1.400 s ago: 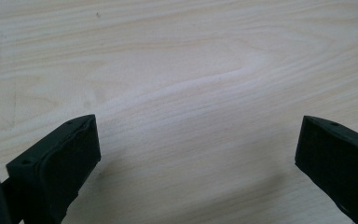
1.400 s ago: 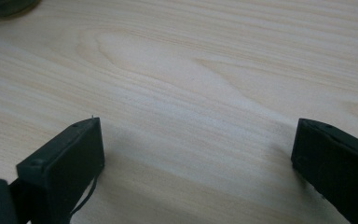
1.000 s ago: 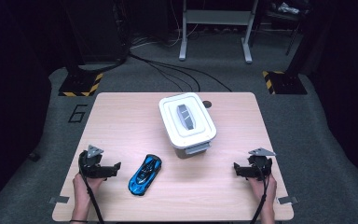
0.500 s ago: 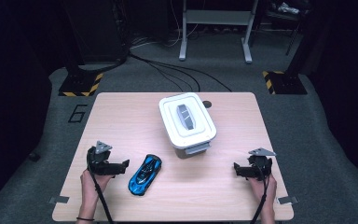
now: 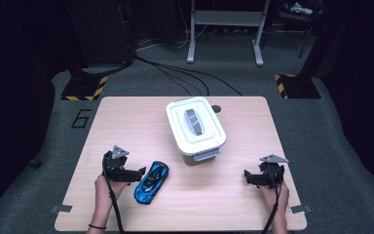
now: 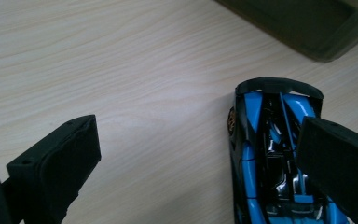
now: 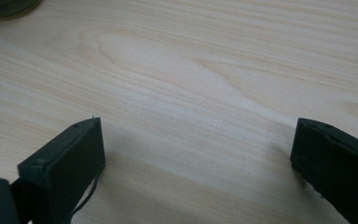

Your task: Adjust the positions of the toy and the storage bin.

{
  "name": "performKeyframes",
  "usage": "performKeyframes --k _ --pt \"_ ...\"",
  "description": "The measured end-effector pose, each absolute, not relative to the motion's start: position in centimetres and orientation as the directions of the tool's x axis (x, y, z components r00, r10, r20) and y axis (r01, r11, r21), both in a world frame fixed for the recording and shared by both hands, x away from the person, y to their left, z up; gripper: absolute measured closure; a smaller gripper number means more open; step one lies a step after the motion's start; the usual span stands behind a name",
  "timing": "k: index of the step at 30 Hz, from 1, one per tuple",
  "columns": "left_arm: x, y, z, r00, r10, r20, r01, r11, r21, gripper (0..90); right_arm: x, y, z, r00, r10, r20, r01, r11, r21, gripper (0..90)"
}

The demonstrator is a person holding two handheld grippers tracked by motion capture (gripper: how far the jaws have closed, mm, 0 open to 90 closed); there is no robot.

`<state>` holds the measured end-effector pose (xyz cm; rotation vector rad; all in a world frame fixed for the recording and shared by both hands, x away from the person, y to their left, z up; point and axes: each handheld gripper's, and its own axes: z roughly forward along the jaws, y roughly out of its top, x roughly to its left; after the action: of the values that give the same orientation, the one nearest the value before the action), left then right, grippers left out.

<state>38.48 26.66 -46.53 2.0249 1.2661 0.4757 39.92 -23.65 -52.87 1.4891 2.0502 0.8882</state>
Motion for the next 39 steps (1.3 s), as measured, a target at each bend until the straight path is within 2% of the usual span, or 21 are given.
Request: performKeyframes --k 23,39 --pt "39.8 21.7 -47.4 0.552 0.833 -0.038 0.643 -0.397 0.655 0.1 39.9 -23.6 -52.9 -0.32 0.947 0.012 0.657 0.213 0.723 2.1" --pt "40.1 18.7 -48.7 0.571 0.82 -0.048 0.671 -0.432 0.602 0.0 39.9 -23.6 -52.9 -0.319 0.948 0.012 0.657 0.212 0.723 2.1"
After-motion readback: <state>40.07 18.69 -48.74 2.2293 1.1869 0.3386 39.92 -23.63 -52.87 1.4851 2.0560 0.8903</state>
